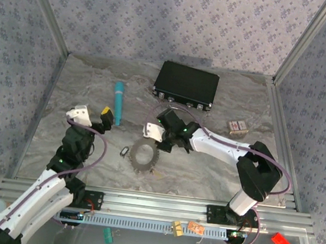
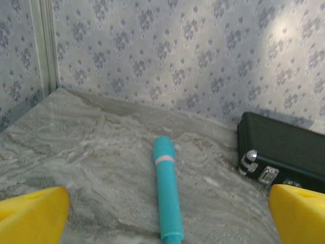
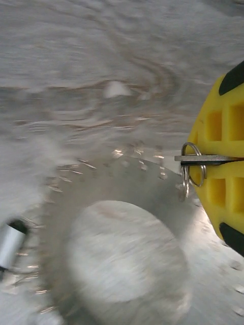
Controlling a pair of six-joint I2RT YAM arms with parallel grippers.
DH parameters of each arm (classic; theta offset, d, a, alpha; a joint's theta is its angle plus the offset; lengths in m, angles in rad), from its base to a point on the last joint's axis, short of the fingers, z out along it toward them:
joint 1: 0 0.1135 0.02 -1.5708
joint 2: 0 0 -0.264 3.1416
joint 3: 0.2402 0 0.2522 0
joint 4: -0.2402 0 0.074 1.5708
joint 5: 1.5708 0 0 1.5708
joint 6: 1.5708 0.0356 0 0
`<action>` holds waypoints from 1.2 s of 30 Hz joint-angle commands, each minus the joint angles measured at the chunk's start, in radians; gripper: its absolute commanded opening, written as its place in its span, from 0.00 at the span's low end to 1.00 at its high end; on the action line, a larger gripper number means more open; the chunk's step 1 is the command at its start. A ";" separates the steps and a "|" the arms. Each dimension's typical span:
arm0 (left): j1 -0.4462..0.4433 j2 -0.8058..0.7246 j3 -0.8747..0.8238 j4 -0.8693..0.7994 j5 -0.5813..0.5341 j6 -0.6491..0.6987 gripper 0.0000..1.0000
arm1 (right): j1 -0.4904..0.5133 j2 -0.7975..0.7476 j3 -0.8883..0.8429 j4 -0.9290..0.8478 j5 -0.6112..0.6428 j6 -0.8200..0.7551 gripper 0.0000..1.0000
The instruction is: Put the keys on the keyring
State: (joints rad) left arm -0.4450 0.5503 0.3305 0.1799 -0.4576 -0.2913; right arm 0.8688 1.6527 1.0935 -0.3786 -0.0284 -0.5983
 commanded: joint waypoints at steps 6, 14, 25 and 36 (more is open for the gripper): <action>0.008 0.073 0.043 0.010 0.001 -0.012 1.00 | -0.025 -0.019 -0.107 -0.185 0.272 -0.045 0.00; 0.015 0.130 0.048 0.013 -0.023 0.021 1.00 | -0.049 -0.021 -0.171 -0.217 0.391 -0.033 0.29; 0.144 0.248 0.082 0.012 0.007 0.132 1.00 | -0.406 -0.449 -0.303 0.135 0.070 0.326 0.50; 0.322 0.331 -0.082 0.240 0.026 0.189 1.00 | -0.800 -0.480 -0.724 0.860 0.137 0.569 0.44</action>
State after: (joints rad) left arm -0.1482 0.8536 0.2993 0.3084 -0.4492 -0.1352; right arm 0.0971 1.1366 0.4446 0.1818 0.1158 -0.1394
